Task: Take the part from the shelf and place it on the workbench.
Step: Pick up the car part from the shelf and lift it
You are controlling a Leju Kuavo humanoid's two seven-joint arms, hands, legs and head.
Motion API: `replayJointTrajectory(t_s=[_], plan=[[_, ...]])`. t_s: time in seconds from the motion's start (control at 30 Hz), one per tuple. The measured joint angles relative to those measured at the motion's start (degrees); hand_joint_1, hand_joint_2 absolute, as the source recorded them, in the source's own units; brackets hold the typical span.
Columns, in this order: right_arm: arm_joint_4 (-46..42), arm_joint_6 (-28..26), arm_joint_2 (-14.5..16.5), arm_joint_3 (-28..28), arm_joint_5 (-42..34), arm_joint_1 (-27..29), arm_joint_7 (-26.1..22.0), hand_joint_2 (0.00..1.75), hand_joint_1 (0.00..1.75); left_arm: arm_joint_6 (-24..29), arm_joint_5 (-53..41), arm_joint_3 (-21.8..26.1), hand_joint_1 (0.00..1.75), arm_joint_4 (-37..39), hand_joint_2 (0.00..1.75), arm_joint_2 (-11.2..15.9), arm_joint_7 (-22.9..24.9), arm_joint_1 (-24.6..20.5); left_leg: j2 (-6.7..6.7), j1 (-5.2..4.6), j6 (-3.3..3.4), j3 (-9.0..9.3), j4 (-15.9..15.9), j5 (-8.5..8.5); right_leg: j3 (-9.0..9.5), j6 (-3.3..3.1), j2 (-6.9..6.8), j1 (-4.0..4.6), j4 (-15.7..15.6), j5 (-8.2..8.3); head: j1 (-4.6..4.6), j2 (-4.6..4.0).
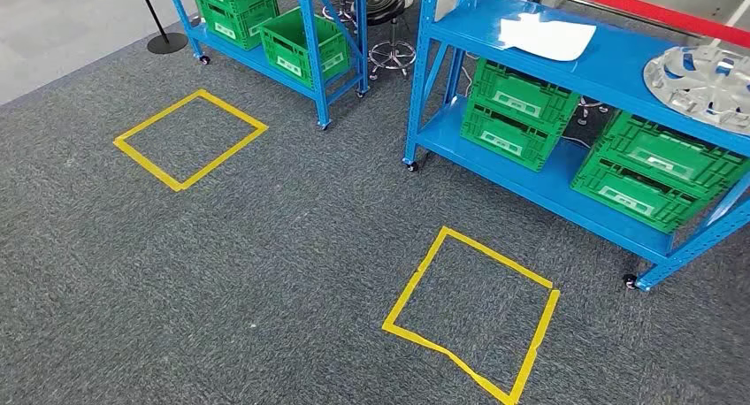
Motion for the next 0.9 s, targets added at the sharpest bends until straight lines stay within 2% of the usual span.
replayJointTrajectory(t_s=[0.07, 0.1, 0.13, 0.17, 0.2, 0.23, 0.27, 0.3, 0.33, 0.37, 0.4, 0.43, 0.47, 0.5, 0.53, 0.57, 0.6, 0.67, 0.7, 0.73, 0.77, 0.8, 0.83, 0.9], plan=[[0.0, -0.3, 0.2, 0.0, -0.8, 0.1, 0.1, 0.00, 0.00, 0.2, -0.4, 0.0, 0.00, -0.1, 1.75, 0.1, -0.8, 0.0, -1.92, 0.16, -0.43, -0.35, 0.9, -0.68, 0.21, -0.22, 0.57, -0.35, -0.4, 0.35, -0.12, 0.00], [0.0, -0.7, 0.3, -0.1, -1.4, 0.0, 0.2, 0.00, 0.00, 0.4, -0.7, 0.0, 0.00, -0.1, 1.75, 0.2, -1.3, 0.1, -3.45, 0.26, -0.75, -1.12, 2.7, -1.84, 0.28, -0.50, 1.18, -0.61, -0.6, 0.60, -0.23, 0.00], [0.0, -1.0, 0.4, -0.1, -2.0, -0.1, 0.2, 0.00, 0.00, 0.6, -0.8, 0.0, 0.00, -0.1, 1.75, 0.3, -1.6, 0.1, -5.25, 0.46, -1.03, -2.54, 5.7, -3.53, 0.29, -0.69, 1.80, -0.77, -0.7, 0.77, -0.35, 0.00], [0.0, -1.2, 0.5, -0.2, -2.4, -0.2, 0.2, 0.00, 0.00, 0.9, -0.8, 0.0, 0.00, -0.1, 1.75, 0.5, -1.6, 0.2, -6.38, 0.57, -1.21, -4.34, 9.3, -5.43, 0.18, -0.86, 2.49, -0.84, -0.7, 0.83, -0.45, 0.00], [0.0, -1.3, 0.5, -0.3, -2.6, -0.2, 0.2, 0.00, 0.00, 1.2, -0.8, 0.0, 0.00, -0.1, 1.75, 0.6, -1.4, 0.3, -6.86, 0.67, -1.35, -6.14, 13.0, -6.94, 0.10, -0.94, 3.27, -0.87, -0.7, 0.87, -0.44, 0.00], [0.1, -1.3, 0.6, -0.4, -2.8, -0.2, 0.2, 0.00, 0.00, 1.5, -0.8, 0.0, 0.00, 0.0, 1.75, 0.7, -1.1, 0.3, -7.04, 0.76, -1.49, -7.34, 15.3, -7.45, 0.08, -0.92, 4.07, -0.93, -0.7, 0.90, -0.45, 0.00], [0.1, -1.3, 0.7, -0.4, -2.9, -0.2, 0.1, 0.00, 0.00, 1.8, -0.8, 0.0, 0.00, 0.0, 1.75, 0.8, -0.7, 0.3, -7.12, 0.89, -1.63, -7.55, 15.6, -6.71, 0.10, -0.83, 4.90, -1.03, -0.7, 0.93, -0.43, 0.00], [0.1, -1.2, 0.8, -0.5, -3.0, -0.1, 0.0, 0.00, 0.00, 2.2, -0.9, 0.0, 0.00, 0.0, 1.75, 0.8, -0.3, 0.3, -7.31, 1.07, -1.76, -6.75, 13.6, -4.95, 0.12, -0.65, 5.71, -1.19, -0.6, 0.94, -0.43, 0.00], [0.1, -1.2, 0.8, -0.6, -3.0, -0.2, -0.2, 0.00, 0.00, 2.6, -0.9, 0.0, 0.00, 0.0, 1.75, 0.8, 0.0, 0.3, -7.98, 1.35, -1.96, -5.09, 10.0, -2.67, 0.12, -0.39, 6.49, -1.36, -0.4, 0.91, -0.44, 0.00], [0.1, -1.2, 0.9, -0.6, -3.1, -0.2, -0.3, 0.00, 0.00, 2.8, -1.0, 0.0, 0.00, 0.1, 1.75, 0.7, 0.3, 0.3, -9.35, 1.63, -2.17, -3.34, 6.1, -1.08, 0.00, -0.01, 7.21, -1.44, -0.1, 0.83, -0.45, 0.00], [0.1, -1.2, 0.9, -0.7, -3.3, -0.3, -0.6, 0.00, 0.00, 3.1, -1.1, 0.0, 0.00, 0.1, 1.75, 0.7, 0.5, 0.2, -10.56, 1.84, -2.09, -2.03, 3.1, -0.13, -0.23, 0.46, 7.96, -1.49, 0.2, 0.76, -0.47, 0.00], [0.1, -1.2, 0.9, -0.7, -3.5, -0.4, -0.8, 0.00, 0.00, 3.3, -1.2, 0.0, 0.00, 0.1, 1.75, 0.6, 0.6, 0.2, -11.44, 1.93, -1.86, -1.31, 1.4, 0.13, -0.50, 0.93, 8.63, -1.50, 0.3, 0.76, -0.48, 0.00], [0.1, -1.2, 0.9, -0.8, -3.7, -0.4, -0.9, 0.00, 0.00, 3.6, -1.4, 0.0, 0.00, 0.1, 1.75, 0.5, 0.7, 0.2, -11.69, 1.81, -1.42, -1.13, 0.9, -0.15, -0.79, 1.42, 9.29, -1.54, 0.4, 0.86, -0.48, 0.00], [0.1, -1.2, 0.9, -0.9, -4.0, -0.3, -1.0, 0.00, 0.00, 4.0, -1.7, 0.0, 0.00, 0.1, 1.75, 0.5, 0.6, 0.2, -11.09, 1.69, -0.79, -1.10, 0.9, -0.08, -1.01, 1.87, 9.94, -1.67, 0.2, 1.05, -0.49, 0.00], [0.1, -1.2, 0.9, -1.1, -4.2, -0.2, -1.1, 0.00, 0.00, 4.4, -2.1, 0.0, 0.00, 0.1, 1.75, 0.4, 0.4, 0.1, -10.41, 1.63, -0.27, -1.04, 0.8, 0.06, -1.14, 2.20, 9.88, -1.78, 0.3, 1.14, -0.48, 0.00], [0.1, -1.2, 0.9, -1.3, -4.6, 0.0, -1.2, 0.00, 0.00, 4.9, -2.5, 0.0, 0.00, 0.0, 1.75, 0.4, -0.1, 0.1, -9.79, 1.59, 0.25, -0.96, 0.6, 0.23, -1.48, 2.45, 8.81, -1.77, 0.8, 0.81, -0.38, 0.00], [0.1, -1.3, 0.9, -1.7, -4.9, 0.0, -1.2, 0.00, 0.00, 5.4, -2.9, 0.0, 0.00, 0.0, 1.75, 0.4, -0.6, 0.0, -9.08, 1.57, 0.68, -0.94, 0.5, 0.40, -2.33, 2.60, 7.16, -1.69, 2.5, -0.23, -0.21, 0.00], [0.2, -1.5, 0.9, -2.2, -5.7, -0.2, -1.3, 0.00, 0.00, 6.1, -3.3, 0.0, 0.00, -0.1, 1.75, 0.4, -1.9, 0.1, -7.50, 1.28, 1.23, -1.04, 0.4, 0.46, -5.63, 2.70, 3.83, -1.47, 9.3, -3.86, 0.14, 0.00], [0.2, -1.7, 0.9, -2.5, -6.1, -0.3, -1.3, 0.00, 0.00, 6.3, -3.5, 0.0, 0.00, -0.1, 1.75, 0.4, -2.5, 0.1, -6.61, 1.08, 1.37, -1.09, 0.4, 0.40, -7.54, 2.71, 3.28, -1.47, 13.3, -5.59, 0.21, 0.00], [0.2, -1.8, 0.9, -2.8, -6.5, -0.3, -1.4, 0.00, 0.00, 6.3, -3.7, 0.0, 0.00, -0.1, 1.75, 0.5, -2.9, 0.1, -5.78, 0.91, 1.48, -1.09, 0.4, 0.33, -8.80, 2.65, 3.14, -1.46, 16.0, -6.42, 0.20, 0.00], [0.2, -2.0, 0.9, -3.1, -6.7, -0.2, -1.3, 0.00, 0.00, 6.2, -3.9, 0.0, 0.00, -0.1, 1.75, 0.5, -3.2, 0.0, -5.04, 0.77, 1.56, -1.06, 0.4, 0.26, -9.04, 2.52, 3.07, -1.42, 16.8, -6.20, 0.20, 0.00], [0.2, -2.2, 0.9, -3.4, -7.0, -0.1, -1.3, 0.00, 0.00, 6.0, -4.2, -0.1, 0.00, -0.1, 1.75, 0.4, -3.4, -0.2, -4.35, 0.67, 1.60, -0.97, 0.4, 0.19, -8.11, 2.31, 2.92, -1.33, 15.3, -4.98, 0.21, 0.00], [0.2, -2.3, 0.9, -3.6, -7.1, -0.1, -1.2, 0.00, 0.00, 5.9, -4.3, -0.1, 0.00, -0.1, 1.75, 0.3, -3.4, -0.5, -3.72, 0.61, 1.58, -0.84, 0.5, 0.10, -6.07, 1.99, 2.43, -1.16, 11.6, -3.10, 0.21, 0.00], [0.2, -2.6, 0.9, -4.0, -7.2, -0.2, -0.8, 0.00, 0.00, 5.6, -4.6, -0.2, 0.00, -0.1, 1.75, 0.1, -3.1, -0.8, -2.58, 0.42, 1.28, -0.60, 0.5, -0.16, -1.83, 1.17, 0.34, -0.50, 3.6, -0.42, 0.20, 0.00]])
